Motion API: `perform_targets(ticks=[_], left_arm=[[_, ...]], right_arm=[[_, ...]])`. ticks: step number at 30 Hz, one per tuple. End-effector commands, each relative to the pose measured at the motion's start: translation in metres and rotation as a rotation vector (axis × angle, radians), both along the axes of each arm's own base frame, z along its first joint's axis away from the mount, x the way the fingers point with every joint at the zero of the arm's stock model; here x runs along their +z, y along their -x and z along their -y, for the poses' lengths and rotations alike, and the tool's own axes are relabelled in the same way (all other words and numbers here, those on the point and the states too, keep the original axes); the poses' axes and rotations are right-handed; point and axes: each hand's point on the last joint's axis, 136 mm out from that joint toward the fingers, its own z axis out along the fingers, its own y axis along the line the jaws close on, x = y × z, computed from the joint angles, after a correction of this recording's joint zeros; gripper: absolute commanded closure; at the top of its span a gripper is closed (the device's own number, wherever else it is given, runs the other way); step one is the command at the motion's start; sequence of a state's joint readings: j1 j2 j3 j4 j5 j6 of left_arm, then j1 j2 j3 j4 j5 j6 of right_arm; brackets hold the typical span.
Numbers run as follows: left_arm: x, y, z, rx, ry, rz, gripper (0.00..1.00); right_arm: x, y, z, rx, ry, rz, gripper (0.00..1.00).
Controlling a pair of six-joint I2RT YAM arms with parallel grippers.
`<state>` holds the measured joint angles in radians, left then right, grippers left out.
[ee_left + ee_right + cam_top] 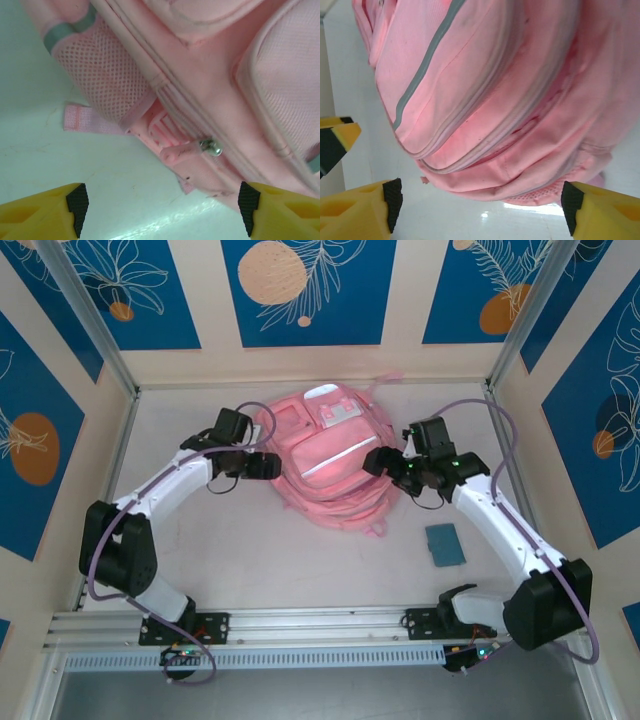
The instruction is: Pack the student bag
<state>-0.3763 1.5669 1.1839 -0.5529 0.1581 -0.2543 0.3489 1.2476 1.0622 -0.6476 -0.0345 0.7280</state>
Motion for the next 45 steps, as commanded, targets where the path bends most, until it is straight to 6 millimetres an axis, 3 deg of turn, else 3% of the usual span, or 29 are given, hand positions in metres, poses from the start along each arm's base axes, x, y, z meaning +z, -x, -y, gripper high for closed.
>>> perform_targets(ticks=[1, 7, 12, 21, 33, 41, 44, 45], left_arm=[[0.006, -0.004, 0.016, -0.187, 0.033, 0.08, 0.22], [-0.017, 0.0, 0.025, -0.338, 0.013, 0.035, 0.39], [-0.023, -0.005, 0.023, -0.384, -0.037, 0.028, 0.51], [-0.031, -0.018, 0.027, -0.423, -0.052, 0.005, 0.53], [-0.041, 0.005, 0.036, -0.511, 0.013, -0.093, 0.54], [-0.05, -0.002, 0.034, -0.494, -0.005, -0.079, 0.65], [-0.051, -0.004, 0.032, -0.482, -0.017, -0.064, 0.66], [-0.051, -0.005, 0.031, -0.476, -0.021, -0.06, 0.62]], right_arm=[[0.008, -0.002, -0.018, 0.092, -0.009, 0.03, 0.12], [0.006, -0.005, -0.028, 0.112, -0.005, 0.004, 0.12], [0.004, -0.003, -0.029, 0.113, -0.005, -0.013, 0.12], [-0.002, -0.001, -0.034, 0.105, -0.016, -0.051, 0.13], [-0.005, 0.002, -0.032, 0.09, -0.01, -0.075, 0.14], [-0.009, 0.003, -0.033, 0.084, -0.011, -0.088, 0.14], [-0.011, 0.004, -0.034, 0.084, -0.01, -0.096, 0.14], [-0.012, 0.005, -0.034, 0.085, -0.009, -0.099, 0.14]])
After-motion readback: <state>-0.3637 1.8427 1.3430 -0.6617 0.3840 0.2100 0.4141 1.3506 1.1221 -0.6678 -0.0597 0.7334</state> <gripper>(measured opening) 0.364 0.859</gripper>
